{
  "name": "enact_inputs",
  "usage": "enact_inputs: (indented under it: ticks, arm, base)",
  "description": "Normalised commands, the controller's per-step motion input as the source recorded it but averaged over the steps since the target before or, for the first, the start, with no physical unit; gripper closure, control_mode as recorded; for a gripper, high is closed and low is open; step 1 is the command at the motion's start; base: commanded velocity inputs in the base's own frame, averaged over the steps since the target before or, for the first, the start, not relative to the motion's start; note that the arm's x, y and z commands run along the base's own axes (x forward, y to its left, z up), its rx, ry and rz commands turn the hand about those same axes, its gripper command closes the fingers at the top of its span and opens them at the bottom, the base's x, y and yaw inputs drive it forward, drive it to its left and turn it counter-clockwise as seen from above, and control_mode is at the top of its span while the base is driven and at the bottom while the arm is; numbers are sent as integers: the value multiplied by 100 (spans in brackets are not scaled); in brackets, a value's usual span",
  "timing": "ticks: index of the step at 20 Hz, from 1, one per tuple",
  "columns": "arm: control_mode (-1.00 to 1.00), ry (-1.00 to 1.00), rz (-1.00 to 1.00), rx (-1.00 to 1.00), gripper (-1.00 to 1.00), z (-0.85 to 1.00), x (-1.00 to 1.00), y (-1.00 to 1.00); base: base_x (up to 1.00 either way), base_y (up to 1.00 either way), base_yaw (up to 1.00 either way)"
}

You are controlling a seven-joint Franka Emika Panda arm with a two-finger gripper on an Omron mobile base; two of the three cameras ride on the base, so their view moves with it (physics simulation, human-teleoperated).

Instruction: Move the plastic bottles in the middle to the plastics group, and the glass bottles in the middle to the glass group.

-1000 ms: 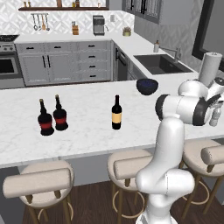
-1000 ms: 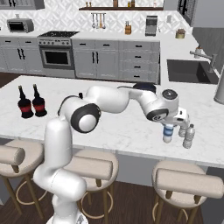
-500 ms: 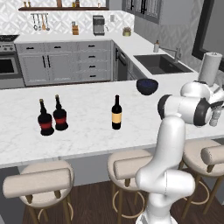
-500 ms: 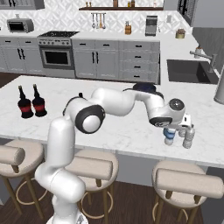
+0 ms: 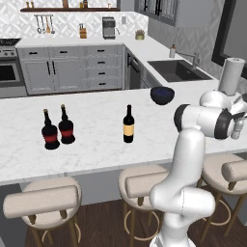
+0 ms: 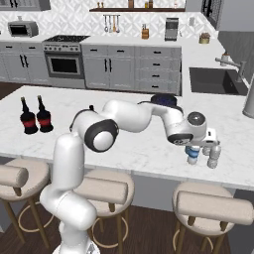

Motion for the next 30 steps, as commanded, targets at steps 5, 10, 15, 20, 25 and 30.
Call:
enact_inputs:
  ticks: [5,10,15,20,25,30]
  arm:
    - [-100,0,0,-1,100,0,0,4]
    - [-100,0,0,0,-100,0,0,0]
    - [-100,2,0,-6,-100,21,0,1]
    - [-100,0,0,0,-100,44,0,0]
    - [-100,0,0,0,-100,57,-4,1]
    - [-100,-15,2,1,-100,50,-20,27]
  base:
    - [0,0,0]
    - [0,0,0]
    - [0,0,0]
    - [0,0,0]
    - [0,0,0]
    - [0,0,0]
